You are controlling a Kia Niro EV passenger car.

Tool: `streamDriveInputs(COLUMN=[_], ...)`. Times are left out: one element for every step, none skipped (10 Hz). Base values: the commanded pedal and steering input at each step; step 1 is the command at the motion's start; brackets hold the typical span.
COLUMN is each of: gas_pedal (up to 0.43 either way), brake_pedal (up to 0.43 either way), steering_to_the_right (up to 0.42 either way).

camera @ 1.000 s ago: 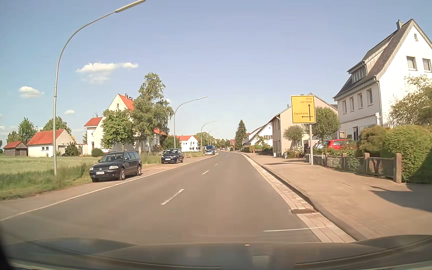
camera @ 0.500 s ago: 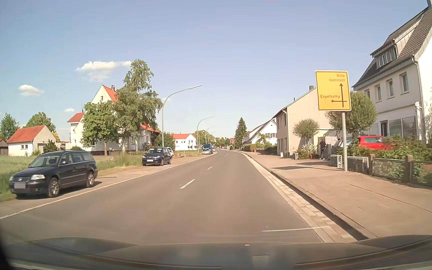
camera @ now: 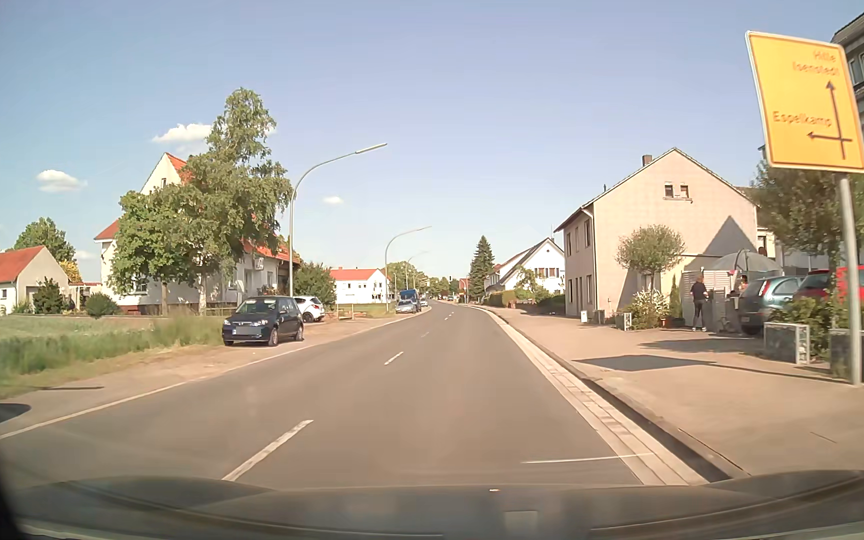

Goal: Follow the waypoints while adhering to traffic rules and regulations

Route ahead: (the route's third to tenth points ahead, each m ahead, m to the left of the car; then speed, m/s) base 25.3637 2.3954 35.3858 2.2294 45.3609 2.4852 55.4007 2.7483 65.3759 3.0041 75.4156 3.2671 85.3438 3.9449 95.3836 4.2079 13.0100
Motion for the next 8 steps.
streamDriveInputs(gas_pedal=[0.189,0.189,0.189,0.189,0.189,0.189,0.189,0.189], brake_pedal=[0.006,0.006,0.006,0.006,0.006,0.006,0.006,0.006], steering_to_the_right=[0.002,0.002,0.003,0.002,0.002,0.003,0.003,0.002])
